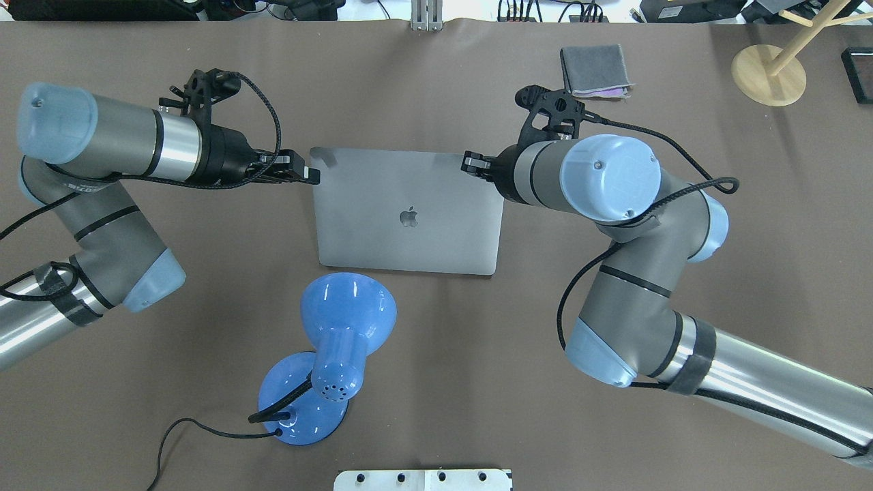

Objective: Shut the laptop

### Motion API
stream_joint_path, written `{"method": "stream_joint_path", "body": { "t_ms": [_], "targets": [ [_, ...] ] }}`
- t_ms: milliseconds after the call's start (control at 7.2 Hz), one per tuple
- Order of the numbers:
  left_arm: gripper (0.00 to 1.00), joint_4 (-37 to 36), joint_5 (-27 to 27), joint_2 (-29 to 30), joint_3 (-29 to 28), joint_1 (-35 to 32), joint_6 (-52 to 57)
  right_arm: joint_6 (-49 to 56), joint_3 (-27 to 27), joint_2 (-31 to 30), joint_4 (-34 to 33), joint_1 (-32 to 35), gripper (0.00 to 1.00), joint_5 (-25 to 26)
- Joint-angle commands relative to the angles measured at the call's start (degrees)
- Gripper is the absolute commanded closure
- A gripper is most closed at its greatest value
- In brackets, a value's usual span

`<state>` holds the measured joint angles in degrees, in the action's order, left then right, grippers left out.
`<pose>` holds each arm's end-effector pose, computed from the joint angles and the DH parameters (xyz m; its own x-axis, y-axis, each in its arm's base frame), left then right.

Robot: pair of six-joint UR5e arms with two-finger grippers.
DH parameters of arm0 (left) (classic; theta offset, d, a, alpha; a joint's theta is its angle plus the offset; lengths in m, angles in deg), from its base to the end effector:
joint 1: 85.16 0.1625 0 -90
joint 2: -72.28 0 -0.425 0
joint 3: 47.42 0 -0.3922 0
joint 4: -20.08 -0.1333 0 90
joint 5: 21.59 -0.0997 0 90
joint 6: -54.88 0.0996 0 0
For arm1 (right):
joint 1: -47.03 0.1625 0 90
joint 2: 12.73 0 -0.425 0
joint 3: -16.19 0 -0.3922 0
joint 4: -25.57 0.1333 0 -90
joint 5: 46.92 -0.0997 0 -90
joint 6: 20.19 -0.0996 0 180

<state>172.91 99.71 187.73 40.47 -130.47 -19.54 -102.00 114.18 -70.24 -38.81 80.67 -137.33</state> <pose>0.3881 -0.5083 0.2971 0.1105 0.2146 -0.9704 0.2214 0.9466 0.2346 -0.4744 -0.4749 0.2156 0.4120 0.1030 0.9053 -0.4949 0.8596 0.1274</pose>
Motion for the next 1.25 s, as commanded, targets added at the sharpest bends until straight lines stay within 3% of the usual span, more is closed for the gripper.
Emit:
{"method": "stream_joint_path", "body": {
  "t_ms": [0, 417, 1111],
  "targets": [
    [1.00, 0.10, -3.07, 3.45, -5.77, 0.13, 0.51, 0.25, -7.27, 4.33, 0.39, 0.98, 1.00, -0.02],
    [1.00, 0.10, -10.00, 7.85, -15.53, 1.80, 4.71, 0.33, -12.54, 5.04, 0.48, 0.89, 1.00, -0.02],
    [1.00, -1.13, -10.73, 7.77, -15.92, 2.95, 4.99, 0.95, -15.90, 4.95, 4.52, 0.01, 1.00, 0.59]
  ]
}}
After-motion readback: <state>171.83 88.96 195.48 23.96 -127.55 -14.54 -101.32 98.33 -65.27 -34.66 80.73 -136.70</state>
